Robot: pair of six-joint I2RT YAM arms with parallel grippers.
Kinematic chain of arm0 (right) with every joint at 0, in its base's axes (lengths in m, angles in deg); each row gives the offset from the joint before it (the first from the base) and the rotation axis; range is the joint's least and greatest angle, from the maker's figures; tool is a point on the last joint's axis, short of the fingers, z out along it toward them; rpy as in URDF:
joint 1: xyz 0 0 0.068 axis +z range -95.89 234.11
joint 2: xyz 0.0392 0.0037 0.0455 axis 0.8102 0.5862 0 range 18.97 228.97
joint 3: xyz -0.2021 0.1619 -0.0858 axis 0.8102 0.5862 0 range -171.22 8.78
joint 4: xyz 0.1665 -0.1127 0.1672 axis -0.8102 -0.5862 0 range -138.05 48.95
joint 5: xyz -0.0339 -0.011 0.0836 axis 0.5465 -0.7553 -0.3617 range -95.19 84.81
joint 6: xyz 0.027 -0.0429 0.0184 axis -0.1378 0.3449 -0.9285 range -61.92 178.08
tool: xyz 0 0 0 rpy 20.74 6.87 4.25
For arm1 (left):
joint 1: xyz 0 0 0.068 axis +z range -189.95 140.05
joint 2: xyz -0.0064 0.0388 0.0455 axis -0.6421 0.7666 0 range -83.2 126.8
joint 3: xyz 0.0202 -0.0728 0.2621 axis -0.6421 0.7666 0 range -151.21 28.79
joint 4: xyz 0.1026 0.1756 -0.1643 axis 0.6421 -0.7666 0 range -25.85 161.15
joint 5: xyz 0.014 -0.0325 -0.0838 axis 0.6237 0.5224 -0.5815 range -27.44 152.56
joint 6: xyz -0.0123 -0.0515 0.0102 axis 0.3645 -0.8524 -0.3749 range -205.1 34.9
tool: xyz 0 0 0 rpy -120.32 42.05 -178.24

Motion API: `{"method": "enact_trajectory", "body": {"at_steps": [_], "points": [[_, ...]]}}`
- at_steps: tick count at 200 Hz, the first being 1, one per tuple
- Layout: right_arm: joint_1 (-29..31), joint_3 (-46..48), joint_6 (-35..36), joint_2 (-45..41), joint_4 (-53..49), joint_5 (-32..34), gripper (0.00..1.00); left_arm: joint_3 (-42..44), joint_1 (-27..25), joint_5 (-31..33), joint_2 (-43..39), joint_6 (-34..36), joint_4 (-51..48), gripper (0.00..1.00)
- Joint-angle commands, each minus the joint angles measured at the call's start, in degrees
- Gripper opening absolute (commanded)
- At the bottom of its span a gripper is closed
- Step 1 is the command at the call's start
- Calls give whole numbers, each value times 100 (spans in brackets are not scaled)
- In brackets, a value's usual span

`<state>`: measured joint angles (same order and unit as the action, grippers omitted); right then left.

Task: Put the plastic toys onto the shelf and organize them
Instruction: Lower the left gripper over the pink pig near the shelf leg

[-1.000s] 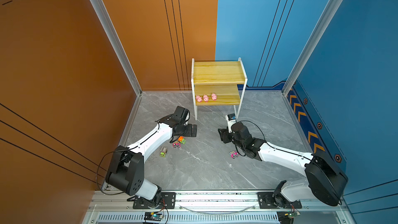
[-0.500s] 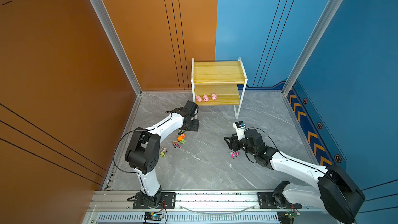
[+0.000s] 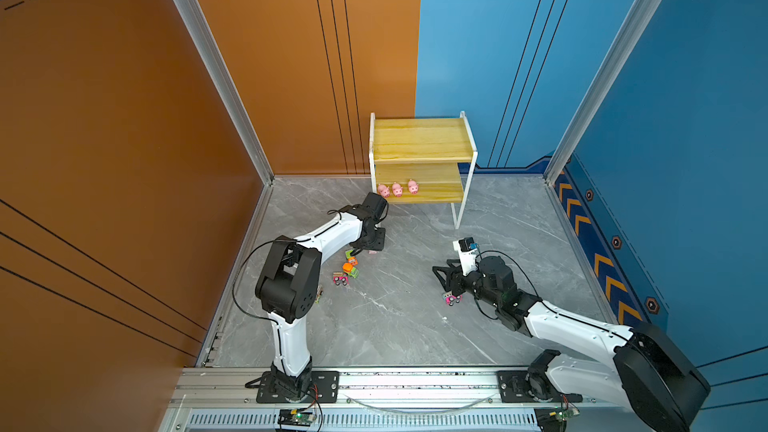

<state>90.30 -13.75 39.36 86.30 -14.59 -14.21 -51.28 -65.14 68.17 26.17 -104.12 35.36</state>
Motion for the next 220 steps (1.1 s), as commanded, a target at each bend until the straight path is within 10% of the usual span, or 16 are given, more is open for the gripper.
{"method": "enact_trajectory", "body": {"at_steps": [1, 220], "points": [[-46, 83, -105, -188, 267, -66, 62, -92, -19, 29, 105, -99, -16, 44], [-55, 95, -68, -157, 294, -65, 61, -317, -396, 72, 346, -154, 182, 30]]}}
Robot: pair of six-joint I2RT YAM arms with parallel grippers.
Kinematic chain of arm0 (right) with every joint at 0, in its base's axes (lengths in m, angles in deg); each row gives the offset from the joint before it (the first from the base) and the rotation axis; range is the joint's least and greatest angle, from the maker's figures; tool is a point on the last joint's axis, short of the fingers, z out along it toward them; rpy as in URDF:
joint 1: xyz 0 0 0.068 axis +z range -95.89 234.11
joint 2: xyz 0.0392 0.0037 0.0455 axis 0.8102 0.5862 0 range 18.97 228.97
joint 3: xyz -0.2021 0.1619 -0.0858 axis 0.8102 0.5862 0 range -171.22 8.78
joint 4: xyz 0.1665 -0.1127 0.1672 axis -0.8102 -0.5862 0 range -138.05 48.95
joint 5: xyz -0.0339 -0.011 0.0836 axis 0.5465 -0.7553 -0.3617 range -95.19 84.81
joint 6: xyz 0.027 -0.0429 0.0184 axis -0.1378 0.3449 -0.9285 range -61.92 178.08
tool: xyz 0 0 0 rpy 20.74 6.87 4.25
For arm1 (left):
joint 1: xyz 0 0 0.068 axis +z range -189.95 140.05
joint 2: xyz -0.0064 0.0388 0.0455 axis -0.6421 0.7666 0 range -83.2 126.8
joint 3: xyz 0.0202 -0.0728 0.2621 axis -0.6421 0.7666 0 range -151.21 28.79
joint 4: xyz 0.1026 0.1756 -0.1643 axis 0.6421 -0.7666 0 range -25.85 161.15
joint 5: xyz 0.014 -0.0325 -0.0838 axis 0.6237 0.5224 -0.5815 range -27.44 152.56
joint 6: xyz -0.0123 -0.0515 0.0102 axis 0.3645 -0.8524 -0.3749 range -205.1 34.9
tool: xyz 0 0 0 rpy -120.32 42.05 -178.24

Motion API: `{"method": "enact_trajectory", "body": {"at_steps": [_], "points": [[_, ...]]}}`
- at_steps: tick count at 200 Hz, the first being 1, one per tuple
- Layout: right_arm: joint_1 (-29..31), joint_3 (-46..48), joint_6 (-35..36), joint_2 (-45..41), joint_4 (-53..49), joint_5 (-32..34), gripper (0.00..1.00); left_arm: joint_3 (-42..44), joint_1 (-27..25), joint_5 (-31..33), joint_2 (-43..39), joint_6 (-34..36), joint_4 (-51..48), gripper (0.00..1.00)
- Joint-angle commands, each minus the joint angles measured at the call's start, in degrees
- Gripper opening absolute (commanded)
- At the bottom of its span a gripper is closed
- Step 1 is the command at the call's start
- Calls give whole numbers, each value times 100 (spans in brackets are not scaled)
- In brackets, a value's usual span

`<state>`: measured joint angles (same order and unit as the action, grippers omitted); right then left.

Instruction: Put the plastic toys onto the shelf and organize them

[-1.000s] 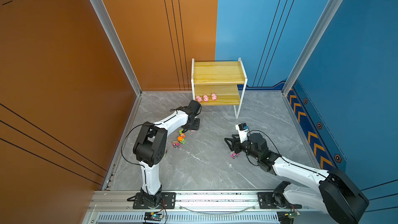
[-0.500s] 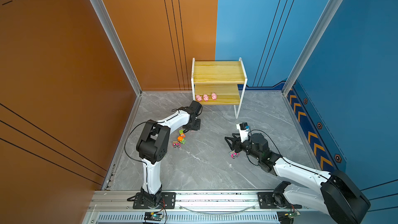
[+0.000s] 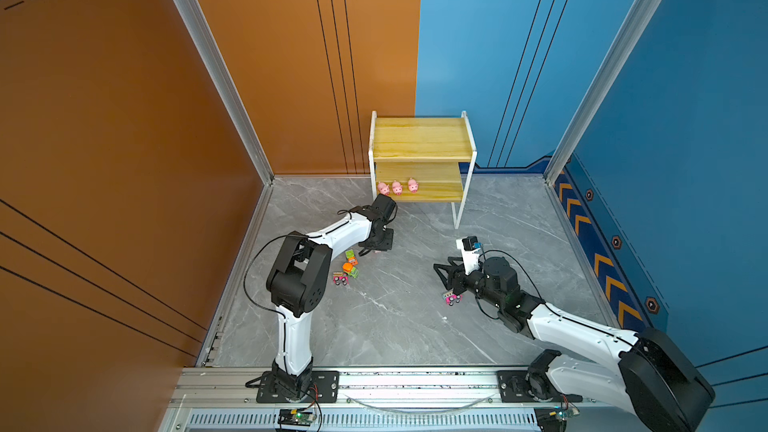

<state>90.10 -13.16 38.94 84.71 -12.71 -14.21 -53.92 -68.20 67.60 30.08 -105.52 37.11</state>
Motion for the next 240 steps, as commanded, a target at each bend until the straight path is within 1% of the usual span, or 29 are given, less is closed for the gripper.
{"method": "enact_trajectory", "body": {"at_steps": [1, 107, 154, 179, 205, 214, 223, 240], "points": [[-33, 33, -28, 6, 108, -65, 61, -52, -92, 129, -48, -14, 5, 30], [-36, 33, -29, -34, 84, -94, 62, -78, -562, 206, -16, 98, 3, 29], [-33, 16, 6, -17, 69, -91, 61, 55, -645, 206, -282, 125, 3, 31], [-33, 20, 37, 7, 58, -65, 61, 271, -747, 239, -589, 212, 33, 40], [-32, 22, 68, 107, 91, -56, 61, 722, -784, 376, -1057, 206, 217, 49], [-31, 23, 77, 146, 118, -49, 61, 890, -763, 421, -1219, 182, 326, 53], [-35, 29, 85, 189, 145, -41, 61, 1024, -741, 535, -1348, 110, 396, 61], [-31, 44, 102, 275, 232, -26, 61, 1179, -686, 760, -1474, -224, 538, 67]]}}
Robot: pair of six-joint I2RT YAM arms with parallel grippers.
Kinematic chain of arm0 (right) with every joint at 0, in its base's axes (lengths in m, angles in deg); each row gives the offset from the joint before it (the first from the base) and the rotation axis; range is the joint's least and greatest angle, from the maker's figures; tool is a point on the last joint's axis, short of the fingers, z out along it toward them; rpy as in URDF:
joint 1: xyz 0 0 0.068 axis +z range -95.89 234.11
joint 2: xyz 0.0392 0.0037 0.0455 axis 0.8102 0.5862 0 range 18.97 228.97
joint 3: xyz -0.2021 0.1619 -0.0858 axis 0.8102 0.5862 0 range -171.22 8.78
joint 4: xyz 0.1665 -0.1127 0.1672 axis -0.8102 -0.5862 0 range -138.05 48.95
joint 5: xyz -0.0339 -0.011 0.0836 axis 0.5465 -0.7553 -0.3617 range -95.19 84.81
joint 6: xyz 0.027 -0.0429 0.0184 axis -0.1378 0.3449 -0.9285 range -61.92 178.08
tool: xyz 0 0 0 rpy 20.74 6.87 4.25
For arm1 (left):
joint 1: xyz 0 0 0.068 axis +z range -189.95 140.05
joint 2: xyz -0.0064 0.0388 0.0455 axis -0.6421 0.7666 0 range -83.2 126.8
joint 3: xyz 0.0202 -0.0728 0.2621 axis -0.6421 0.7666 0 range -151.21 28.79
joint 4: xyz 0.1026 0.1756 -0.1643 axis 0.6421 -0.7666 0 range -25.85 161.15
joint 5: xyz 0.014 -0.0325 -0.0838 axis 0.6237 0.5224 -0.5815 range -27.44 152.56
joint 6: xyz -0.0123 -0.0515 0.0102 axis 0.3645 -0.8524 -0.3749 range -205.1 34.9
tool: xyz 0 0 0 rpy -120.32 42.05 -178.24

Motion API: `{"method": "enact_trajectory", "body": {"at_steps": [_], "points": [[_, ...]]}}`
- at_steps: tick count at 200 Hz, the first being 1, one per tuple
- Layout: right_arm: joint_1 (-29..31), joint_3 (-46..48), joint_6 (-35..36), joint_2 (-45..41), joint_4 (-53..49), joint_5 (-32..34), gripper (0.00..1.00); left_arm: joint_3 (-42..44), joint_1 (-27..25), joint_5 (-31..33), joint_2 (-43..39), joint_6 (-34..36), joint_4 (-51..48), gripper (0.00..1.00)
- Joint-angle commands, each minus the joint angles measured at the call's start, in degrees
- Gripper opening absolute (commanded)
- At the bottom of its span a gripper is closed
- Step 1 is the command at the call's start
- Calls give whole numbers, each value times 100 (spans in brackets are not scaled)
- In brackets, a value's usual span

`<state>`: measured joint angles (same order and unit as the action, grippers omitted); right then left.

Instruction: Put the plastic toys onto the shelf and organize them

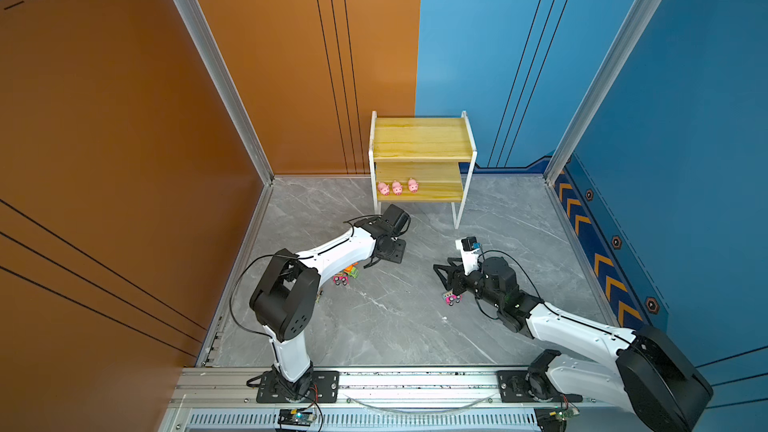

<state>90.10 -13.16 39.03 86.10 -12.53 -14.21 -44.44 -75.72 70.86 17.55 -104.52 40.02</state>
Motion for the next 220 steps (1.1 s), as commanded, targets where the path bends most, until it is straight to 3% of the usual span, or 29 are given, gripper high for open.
{"method": "enact_trajectory", "body": {"at_steps": [1, 38, 73, 109, 138, 220], "points": [[-30, 47, 94, 143, 220, -23, 61, 235, 72, 444, -222, -351, 252, 68], [-32, 27, 97, 247, 302, -45, 61, -97, -97, 929, 197, -1237, 398, 77], [-37, 56, 89, 159, 323, -72, 61, -440, -163, 1361, 744, -2230, 398, 77], [-22, 64, 93, 69, 330, -132, 61, -610, -208, 1869, 1139, -2606, 389, 75], [-22, 92, 86, -23, 313, -111, 61, -639, -144, 2096, 1265, -2602, 403, 71], [-26, 99, 111, -180, 258, -129, 61, -726, 77, 1855, 1543, -2400, 676, 58]]}}
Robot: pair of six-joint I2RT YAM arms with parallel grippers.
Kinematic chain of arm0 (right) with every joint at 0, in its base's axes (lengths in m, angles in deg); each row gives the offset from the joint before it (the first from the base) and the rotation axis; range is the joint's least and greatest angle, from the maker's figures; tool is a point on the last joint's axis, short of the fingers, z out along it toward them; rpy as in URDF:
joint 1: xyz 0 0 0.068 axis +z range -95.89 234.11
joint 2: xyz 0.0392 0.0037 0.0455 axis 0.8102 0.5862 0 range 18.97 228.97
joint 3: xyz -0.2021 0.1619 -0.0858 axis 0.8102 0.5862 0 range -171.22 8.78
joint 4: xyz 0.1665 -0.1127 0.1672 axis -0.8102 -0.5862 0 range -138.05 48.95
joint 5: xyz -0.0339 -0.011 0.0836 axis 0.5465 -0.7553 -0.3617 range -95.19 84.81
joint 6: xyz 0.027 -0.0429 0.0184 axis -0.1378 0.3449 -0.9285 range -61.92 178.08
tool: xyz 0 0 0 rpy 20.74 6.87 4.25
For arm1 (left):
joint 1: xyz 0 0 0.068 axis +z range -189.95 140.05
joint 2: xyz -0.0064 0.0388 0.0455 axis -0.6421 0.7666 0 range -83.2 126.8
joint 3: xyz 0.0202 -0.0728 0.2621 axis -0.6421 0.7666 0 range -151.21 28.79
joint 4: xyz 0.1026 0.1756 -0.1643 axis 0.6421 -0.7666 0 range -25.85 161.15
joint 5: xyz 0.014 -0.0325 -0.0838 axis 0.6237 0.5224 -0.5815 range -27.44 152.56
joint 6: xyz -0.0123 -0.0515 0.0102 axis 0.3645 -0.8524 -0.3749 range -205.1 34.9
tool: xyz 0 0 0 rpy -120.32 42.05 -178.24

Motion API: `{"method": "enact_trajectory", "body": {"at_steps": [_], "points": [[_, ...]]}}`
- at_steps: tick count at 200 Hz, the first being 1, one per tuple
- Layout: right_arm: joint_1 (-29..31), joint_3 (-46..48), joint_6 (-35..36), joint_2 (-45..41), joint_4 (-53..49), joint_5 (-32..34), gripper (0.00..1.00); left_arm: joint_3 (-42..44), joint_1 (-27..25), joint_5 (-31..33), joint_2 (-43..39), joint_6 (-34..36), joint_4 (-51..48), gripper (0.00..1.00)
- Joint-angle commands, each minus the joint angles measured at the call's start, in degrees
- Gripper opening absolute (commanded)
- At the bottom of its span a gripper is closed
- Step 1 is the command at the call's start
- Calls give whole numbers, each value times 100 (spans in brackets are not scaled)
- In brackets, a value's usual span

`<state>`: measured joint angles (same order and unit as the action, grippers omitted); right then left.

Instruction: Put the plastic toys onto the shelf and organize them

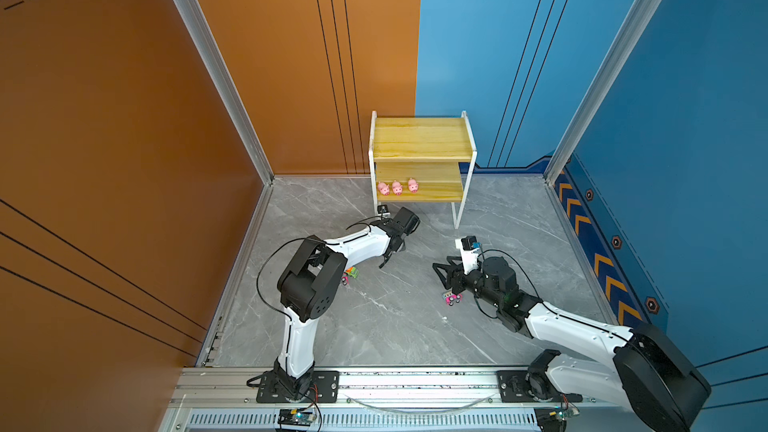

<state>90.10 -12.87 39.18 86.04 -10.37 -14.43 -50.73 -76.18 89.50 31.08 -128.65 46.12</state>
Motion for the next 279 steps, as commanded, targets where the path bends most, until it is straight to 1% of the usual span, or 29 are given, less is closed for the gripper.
{"method": "enact_trajectory", "body": {"at_steps": [1, 65, 82, 94, 105, 118, 132, 164, 194, 229, 257, 279], "points": [[-24, 76, 96, -175, 43, -106, 61, -102, 133, -12, 195, 13, 72, 58], [-28, 91, 130, -220, 23, -85, 61, -269, 266, -98, 416, 31, 61, 52], [-32, 91, 134, -224, 11, -70, 61, -317, 289, -150, 480, 9, 54, 48], [-30, 93, 140, -229, 9, -72, 61, -356, 293, -167, 520, 12, 75, 43], [-36, 91, 140, -236, 9, -68, 61, -409, 293, -215, 558, 76, 69, 37], [-30, 91, 141, -247, 0, -49, 61, -457, 269, -282, 578, 214, 57, 34], [-37, 91, 149, -273, -21, -19, 61, -452, 227, -364, 554, 435, 65, 31], [-45, 115, 176, -374, -79, 70, 61, -217, 123, -599, 369, 1080, 87, 30], [-74, 224, 173, -602, -76, 376, 61, 167, -94, -862, -11, 1811, 256, 29], [-250, 378, 58, -944, -158, 790, 61, 734, -505, -1483, -535, 2691, 779, 30], [-490, 471, -136, -1090, -224, 945, 60, 943, -776, -2237, -766, 3179, 1034, 31], [-622, 507, -219, -1168, -290, 1057, 60, 1020, -1051, -2461, -809, 3578, 1089, 32]]}}
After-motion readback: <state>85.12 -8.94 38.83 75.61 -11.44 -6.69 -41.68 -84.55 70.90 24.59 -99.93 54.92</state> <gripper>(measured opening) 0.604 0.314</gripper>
